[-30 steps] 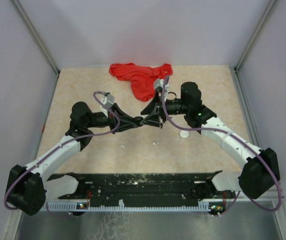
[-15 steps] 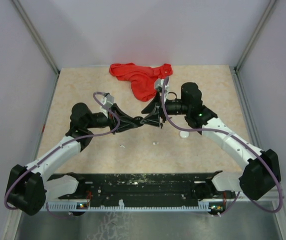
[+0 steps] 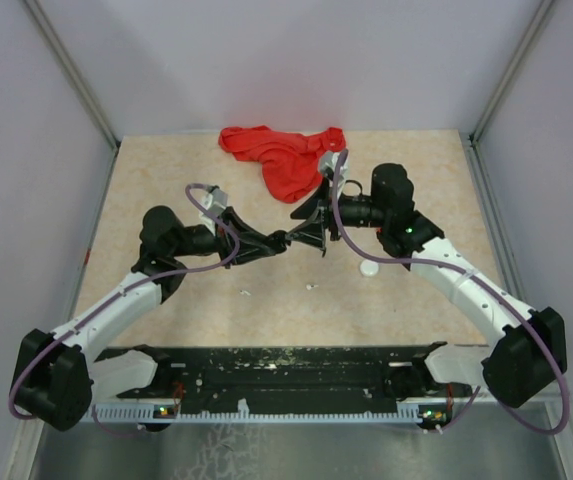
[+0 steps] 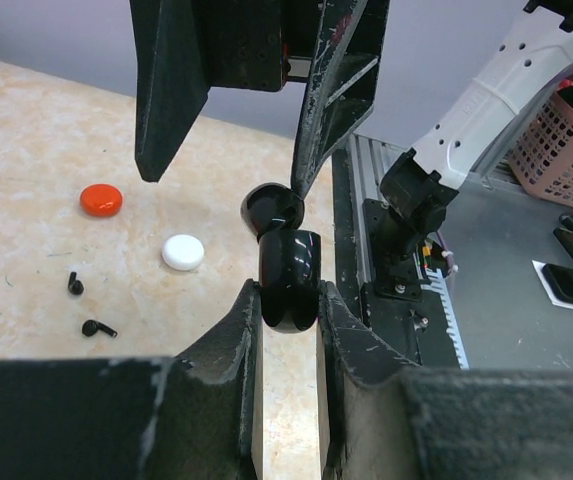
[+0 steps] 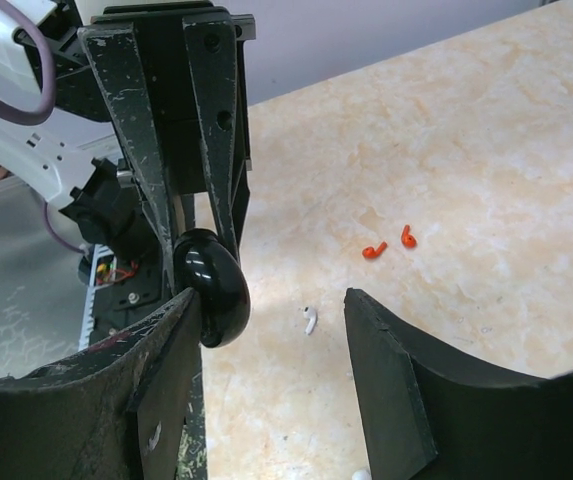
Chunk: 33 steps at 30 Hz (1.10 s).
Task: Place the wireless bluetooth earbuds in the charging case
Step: Open the charging case, then adjust the charging case.
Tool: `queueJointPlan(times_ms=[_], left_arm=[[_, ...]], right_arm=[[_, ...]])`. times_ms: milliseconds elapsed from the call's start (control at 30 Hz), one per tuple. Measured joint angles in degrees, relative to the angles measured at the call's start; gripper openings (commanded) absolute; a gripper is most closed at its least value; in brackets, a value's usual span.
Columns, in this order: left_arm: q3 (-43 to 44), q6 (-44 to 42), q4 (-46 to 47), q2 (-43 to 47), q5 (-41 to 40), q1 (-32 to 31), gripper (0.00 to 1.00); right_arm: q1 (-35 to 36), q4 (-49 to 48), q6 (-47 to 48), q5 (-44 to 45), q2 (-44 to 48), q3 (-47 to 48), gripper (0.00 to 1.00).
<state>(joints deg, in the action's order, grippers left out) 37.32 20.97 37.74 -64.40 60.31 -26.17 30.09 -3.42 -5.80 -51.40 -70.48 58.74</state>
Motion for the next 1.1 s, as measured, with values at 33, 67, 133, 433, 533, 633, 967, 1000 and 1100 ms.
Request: queueJointPlan(times_ms=[33,67,133,433,533,633,967,1000,1100], left_arm=[[-0.1,0.1,0.1,0.0,0.0,0.0,0.01],[-0.2,0.3,0.4,0.0,0.0,0.1,0.01],[-0.4,0.7,0.7,0.0,0.3,0.1,0.01],[-0.7,1.7,2.4,0.0,0.7,0.1,0.01],[-0.8,1.7,2.4,0.0,0.0,0.1,0.01],[-0.8,1.6,2.4,0.0,-0.5,0.1,0.01],[-1.4,2.4,4.1,0.0,-0.9,0.1,0.01],[-1.5,2.6,4.5,0.0,-0.9,0.1,0.01],[-1.6,3.1,5.4,0.0,-0.9,0.1,0.01]], right_arm=[[0.0,0.0,-0.2,0.3,0.0,0.0,0.59],[0.0,-0.1,-0.3,0.6,0.0,0.0,0.59],[0.0,-0.1,-0.6,1.2,0.0,0.0,0.59],[-0.3,-0.3,-1.9,3.5,-0.2,0.0,0.60],[-0.3,-0.4,-2.8,3.8,-0.1,0.0,0.63],[-0.3,-0.3,-3.4,4.3,0.7,0.0,0.64],[0.2,-5.5,-6.5,1.7,2.1,-1.0,0.62],[0.3,-5.9,-6.8,1.5,1.8,-1.3,0.61],[0.6,-7.0,-7.3,0.9,0.7,-2.1,0.57]])
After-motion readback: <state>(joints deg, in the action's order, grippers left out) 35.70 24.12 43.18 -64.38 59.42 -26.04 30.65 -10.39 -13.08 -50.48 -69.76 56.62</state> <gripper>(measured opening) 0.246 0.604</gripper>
